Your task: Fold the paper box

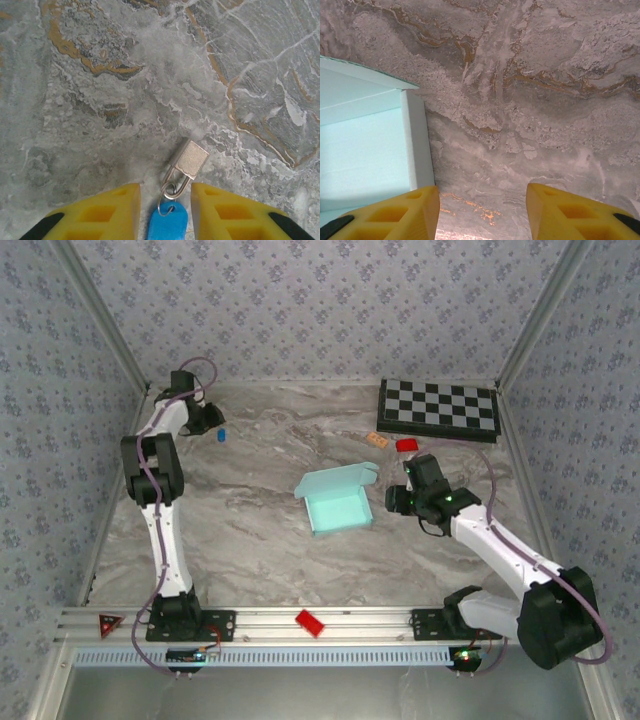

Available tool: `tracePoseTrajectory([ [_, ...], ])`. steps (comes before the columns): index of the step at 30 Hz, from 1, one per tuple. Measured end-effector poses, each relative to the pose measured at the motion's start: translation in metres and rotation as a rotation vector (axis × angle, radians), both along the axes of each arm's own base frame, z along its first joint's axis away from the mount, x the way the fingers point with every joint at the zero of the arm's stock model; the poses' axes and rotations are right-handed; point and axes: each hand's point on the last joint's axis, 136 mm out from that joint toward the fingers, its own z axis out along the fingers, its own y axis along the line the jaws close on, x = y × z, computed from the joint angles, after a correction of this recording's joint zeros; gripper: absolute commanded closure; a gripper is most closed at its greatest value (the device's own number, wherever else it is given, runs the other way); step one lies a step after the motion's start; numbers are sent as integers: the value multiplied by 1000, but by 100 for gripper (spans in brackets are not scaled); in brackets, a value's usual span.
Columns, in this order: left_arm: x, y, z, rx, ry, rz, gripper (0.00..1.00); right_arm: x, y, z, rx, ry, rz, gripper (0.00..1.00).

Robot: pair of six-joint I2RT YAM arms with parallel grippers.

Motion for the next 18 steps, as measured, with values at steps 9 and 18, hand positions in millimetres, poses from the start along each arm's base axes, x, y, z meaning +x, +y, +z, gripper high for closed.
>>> tracePoseTrajectory([
  [9,0,-2,-4,-13,14,-4,78,-1,1,-7,-5,23,4,50],
  [18,0,-2,-12,-25,35,2,86,-1,1,-11,-10,36,4,50],
])
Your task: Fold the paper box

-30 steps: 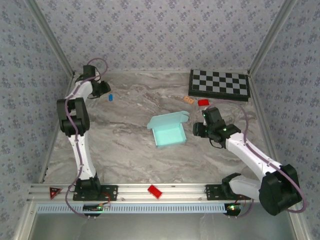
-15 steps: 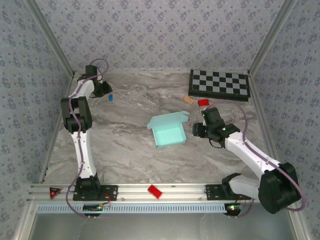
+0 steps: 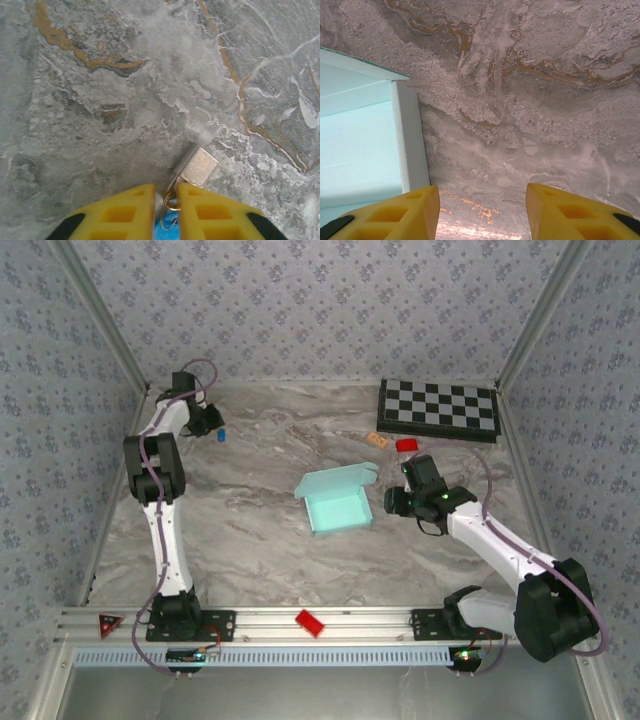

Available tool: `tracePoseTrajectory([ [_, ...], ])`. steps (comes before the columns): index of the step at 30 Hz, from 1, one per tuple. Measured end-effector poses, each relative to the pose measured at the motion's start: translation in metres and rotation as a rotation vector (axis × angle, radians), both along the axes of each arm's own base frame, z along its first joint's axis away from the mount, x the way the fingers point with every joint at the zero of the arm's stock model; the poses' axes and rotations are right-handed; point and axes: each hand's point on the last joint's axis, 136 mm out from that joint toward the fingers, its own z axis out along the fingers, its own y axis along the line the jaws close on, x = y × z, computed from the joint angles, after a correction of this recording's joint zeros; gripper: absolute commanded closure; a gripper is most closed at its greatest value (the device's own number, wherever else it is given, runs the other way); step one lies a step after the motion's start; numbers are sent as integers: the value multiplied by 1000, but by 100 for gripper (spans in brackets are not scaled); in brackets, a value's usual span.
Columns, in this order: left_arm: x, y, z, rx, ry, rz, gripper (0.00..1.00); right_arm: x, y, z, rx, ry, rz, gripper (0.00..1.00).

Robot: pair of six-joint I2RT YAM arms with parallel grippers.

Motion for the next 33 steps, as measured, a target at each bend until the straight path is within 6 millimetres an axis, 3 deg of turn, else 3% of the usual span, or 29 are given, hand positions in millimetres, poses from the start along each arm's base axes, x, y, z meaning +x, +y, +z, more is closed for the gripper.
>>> tracePoseTrajectory([
  [6,2,-1,3,-13,-8,-2,100,0,0,-1,-1,2,0,50],
  [12,-2,-2,4,-12,-8,-6,100,0,0,-2,-3,7,0,50],
  [16,-21,-3,9,-13,9,-6,100,0,0,-2,-3,7,0,50],
  [20,-45,-5,27,-15,-5,-7,100,-2,-1,-9,-2,23,-8,50],
  [27,-79,-12,85,-30,-116,-19,100,-4,-3,-30,-13,93,-36,55],
  [33,-128,-29,112,-59,-159,-43,100,-5,-2,-47,-11,133,-50,59],
])
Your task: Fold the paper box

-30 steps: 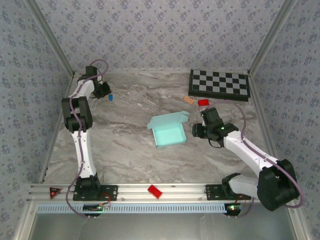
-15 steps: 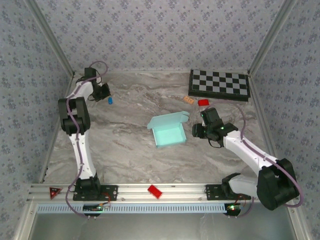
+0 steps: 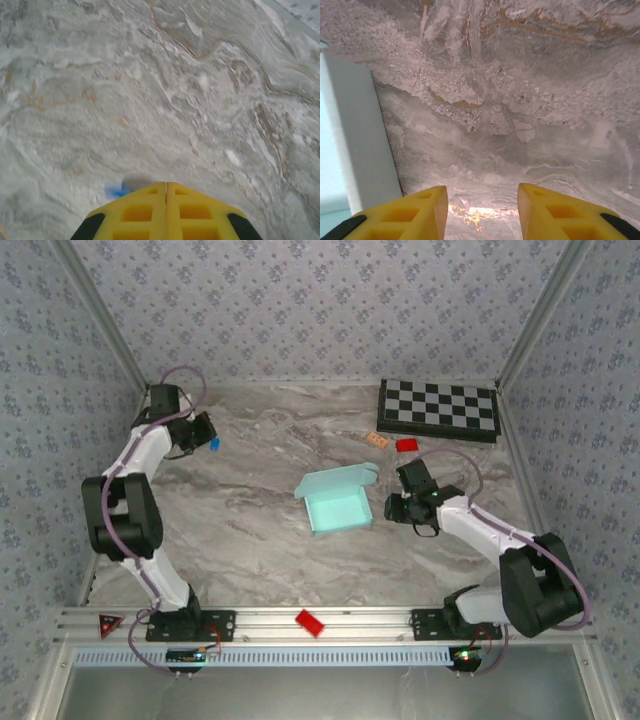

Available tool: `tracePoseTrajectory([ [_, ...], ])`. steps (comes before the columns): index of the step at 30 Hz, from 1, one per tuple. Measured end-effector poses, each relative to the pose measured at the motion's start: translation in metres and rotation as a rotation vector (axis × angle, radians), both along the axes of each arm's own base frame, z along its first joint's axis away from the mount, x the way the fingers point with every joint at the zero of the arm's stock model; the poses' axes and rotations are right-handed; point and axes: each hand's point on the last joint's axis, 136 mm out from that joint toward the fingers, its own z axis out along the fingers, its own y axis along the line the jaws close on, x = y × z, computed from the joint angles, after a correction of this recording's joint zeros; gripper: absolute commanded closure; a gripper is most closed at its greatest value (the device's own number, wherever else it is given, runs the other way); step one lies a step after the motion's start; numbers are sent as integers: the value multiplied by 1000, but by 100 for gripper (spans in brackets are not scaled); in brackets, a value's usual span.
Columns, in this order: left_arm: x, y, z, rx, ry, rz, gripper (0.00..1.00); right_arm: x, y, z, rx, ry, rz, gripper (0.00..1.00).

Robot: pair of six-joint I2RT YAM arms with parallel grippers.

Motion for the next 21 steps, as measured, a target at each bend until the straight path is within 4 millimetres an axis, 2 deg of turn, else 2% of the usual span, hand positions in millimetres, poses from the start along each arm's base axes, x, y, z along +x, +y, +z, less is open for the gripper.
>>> tracePoseTrajectory([
  [5,-44,-34,20,-23,-32,-72,100,0,7,-12,18,34,14,59],
  [14,-116,-95,63,-36,-142,-234,100,-1,30,-19,64,45,78,60],
  [21,-160,-119,75,-17,-161,-324,100,-4,50,-18,105,37,137,61],
])
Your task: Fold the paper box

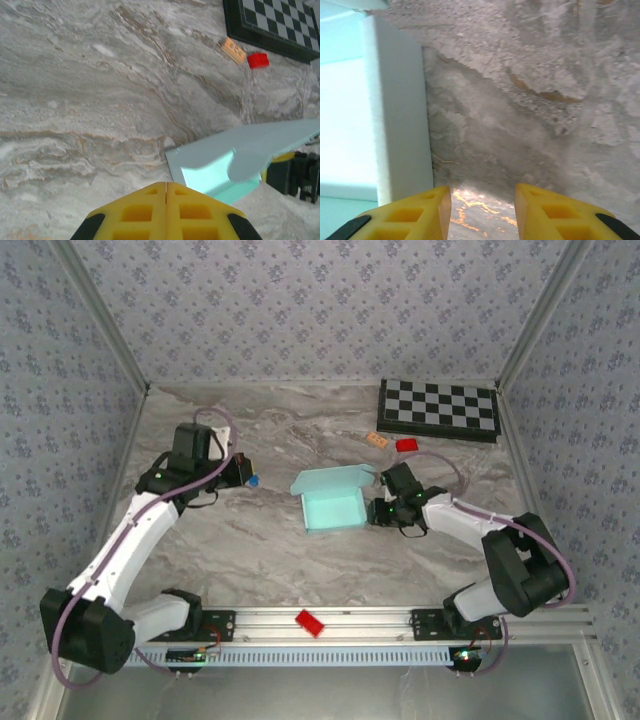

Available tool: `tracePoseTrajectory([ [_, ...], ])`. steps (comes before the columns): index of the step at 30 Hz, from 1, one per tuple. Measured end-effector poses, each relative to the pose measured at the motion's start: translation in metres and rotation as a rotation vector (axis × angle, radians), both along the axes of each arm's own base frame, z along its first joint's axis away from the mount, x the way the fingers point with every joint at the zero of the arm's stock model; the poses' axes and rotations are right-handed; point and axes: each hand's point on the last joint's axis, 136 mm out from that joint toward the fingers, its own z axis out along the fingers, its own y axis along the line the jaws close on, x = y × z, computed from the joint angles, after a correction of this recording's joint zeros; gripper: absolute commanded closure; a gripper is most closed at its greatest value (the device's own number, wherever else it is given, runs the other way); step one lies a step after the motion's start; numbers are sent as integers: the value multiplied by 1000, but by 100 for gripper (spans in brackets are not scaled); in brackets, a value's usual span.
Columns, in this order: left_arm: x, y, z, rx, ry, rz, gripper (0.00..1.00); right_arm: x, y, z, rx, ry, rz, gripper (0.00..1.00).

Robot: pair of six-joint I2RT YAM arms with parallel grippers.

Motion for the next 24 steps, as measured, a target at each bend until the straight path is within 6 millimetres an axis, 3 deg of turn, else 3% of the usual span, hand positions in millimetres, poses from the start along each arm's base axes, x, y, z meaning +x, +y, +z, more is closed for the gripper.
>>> tracePoseTrajectory([
  [9,-35,-9,7,-4,-13,-40,100,-2,17,1,34,-12,47,60],
  [16,-50,-34,-14,1,35,-109,100,0,16,4,19,-31,35,60],
  [24,-51,-77,-46,72,83,-198,100,4,-5,32,5,-136,-40,59],
])
